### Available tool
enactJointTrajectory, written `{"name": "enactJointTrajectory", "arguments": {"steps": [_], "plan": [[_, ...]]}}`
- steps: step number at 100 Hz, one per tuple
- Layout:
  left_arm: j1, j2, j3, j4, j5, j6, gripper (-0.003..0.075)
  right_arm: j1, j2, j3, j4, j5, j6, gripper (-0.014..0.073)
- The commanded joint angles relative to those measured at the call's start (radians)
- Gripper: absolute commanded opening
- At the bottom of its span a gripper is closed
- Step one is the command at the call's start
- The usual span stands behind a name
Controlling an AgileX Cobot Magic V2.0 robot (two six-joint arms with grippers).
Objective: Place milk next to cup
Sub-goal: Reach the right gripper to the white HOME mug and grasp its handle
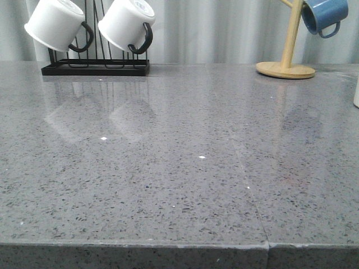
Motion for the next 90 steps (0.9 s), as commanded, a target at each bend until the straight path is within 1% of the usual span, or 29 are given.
{"name": "enactJointTrajectory", "arguments": {"steps": [1,37,57,90], "plan": [[-0.003,-0.029,0.062,0.0,-0.073,-0.009,-0.002,-0.035,0.056,-0.038,-0.006,-0.163,-0.007,0.0406],[-0.003,-0.029,0.062,0.0,-0.073,-0.009,-0.002,-0.13,0.33,-0.038,-0.006,-0.449,-0.007,0.0406],[-0.003,-0.029,0.062,0.0,-0.073,-0.009,-0.002,-0.133,0.467,-0.038,-0.006,-0.649,-0.008,0.0406],[-0.003,-0.029,0.062,0.0,-0.073,-0.009,-0.002,-0.133,0.672,-0.038,-0.006,-0.887,-0.008,0.0406]]}}
